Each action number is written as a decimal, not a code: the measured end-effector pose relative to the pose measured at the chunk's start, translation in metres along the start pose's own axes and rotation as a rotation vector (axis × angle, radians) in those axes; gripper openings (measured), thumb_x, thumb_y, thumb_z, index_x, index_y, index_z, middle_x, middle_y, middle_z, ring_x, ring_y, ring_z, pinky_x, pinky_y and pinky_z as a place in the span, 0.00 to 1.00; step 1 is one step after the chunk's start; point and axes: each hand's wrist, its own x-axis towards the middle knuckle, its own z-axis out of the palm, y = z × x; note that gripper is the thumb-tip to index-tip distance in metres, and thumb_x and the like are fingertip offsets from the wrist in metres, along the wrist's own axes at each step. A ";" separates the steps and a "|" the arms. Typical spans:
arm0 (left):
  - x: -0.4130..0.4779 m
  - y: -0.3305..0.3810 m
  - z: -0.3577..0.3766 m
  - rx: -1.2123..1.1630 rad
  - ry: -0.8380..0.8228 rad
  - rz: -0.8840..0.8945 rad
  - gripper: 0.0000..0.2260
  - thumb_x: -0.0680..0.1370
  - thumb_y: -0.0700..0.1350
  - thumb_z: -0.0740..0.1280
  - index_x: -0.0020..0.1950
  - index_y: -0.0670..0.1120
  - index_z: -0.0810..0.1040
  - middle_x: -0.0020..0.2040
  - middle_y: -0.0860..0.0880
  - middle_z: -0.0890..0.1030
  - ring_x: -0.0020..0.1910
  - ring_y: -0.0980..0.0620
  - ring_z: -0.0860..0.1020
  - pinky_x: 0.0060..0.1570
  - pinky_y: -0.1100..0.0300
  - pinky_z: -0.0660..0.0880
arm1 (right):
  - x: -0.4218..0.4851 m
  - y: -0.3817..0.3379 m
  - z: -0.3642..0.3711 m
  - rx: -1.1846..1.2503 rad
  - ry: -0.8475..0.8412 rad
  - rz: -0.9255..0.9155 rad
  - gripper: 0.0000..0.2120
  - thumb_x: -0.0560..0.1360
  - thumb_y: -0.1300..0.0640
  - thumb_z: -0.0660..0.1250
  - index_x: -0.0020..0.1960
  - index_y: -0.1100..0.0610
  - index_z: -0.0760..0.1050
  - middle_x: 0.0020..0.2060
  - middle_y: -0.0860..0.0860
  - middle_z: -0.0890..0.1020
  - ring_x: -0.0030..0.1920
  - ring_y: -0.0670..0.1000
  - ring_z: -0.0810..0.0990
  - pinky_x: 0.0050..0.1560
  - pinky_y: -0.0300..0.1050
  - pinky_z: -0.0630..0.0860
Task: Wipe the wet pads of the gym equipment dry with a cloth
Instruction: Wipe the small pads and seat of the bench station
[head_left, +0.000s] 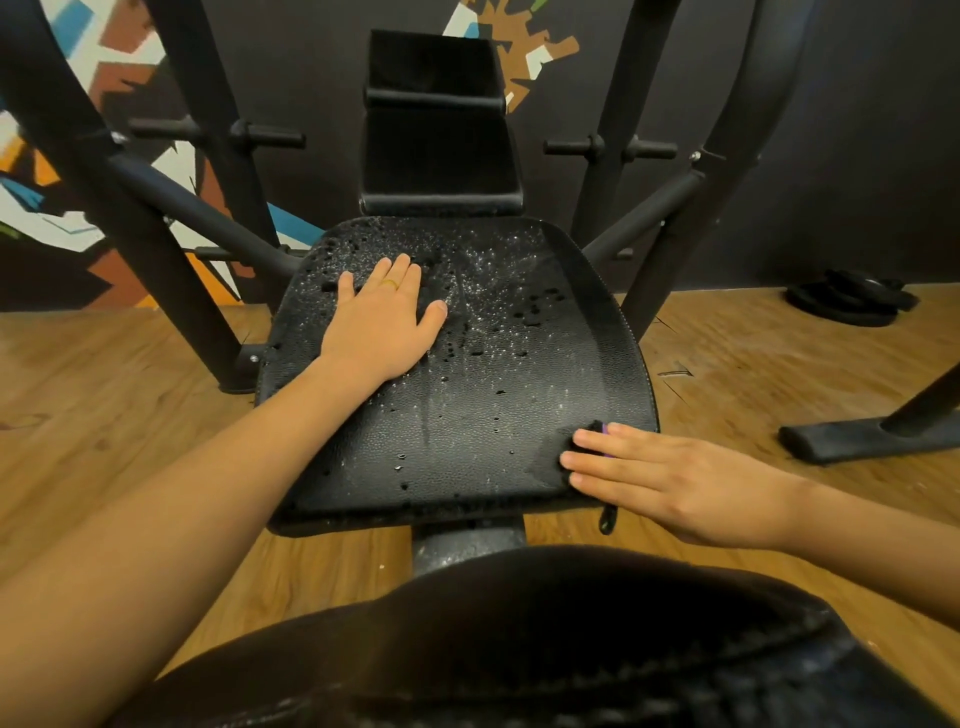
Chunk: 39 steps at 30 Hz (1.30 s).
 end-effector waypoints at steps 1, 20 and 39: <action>0.000 0.000 0.000 0.002 0.000 0.000 0.32 0.84 0.62 0.48 0.83 0.45 0.55 0.83 0.47 0.53 0.82 0.47 0.50 0.78 0.38 0.45 | 0.006 -0.001 0.001 0.001 0.005 0.001 0.25 0.82 0.64 0.54 0.79 0.60 0.63 0.80 0.55 0.62 0.81 0.56 0.55 0.79 0.55 0.56; -0.001 -0.001 -0.001 -0.030 0.010 0.010 0.31 0.84 0.61 0.49 0.82 0.44 0.55 0.83 0.47 0.53 0.82 0.47 0.50 0.78 0.38 0.45 | 0.069 -0.004 0.011 0.097 0.065 -0.069 0.24 0.82 0.60 0.56 0.79 0.58 0.64 0.79 0.53 0.63 0.81 0.54 0.53 0.79 0.54 0.57; -0.095 0.072 0.003 -0.307 0.057 0.323 0.26 0.84 0.54 0.52 0.79 0.43 0.64 0.80 0.47 0.63 0.80 0.50 0.57 0.78 0.47 0.50 | 0.038 -0.007 0.012 0.407 0.158 0.447 0.43 0.78 0.34 0.64 0.83 0.54 0.51 0.81 0.47 0.58 0.81 0.46 0.49 0.81 0.54 0.49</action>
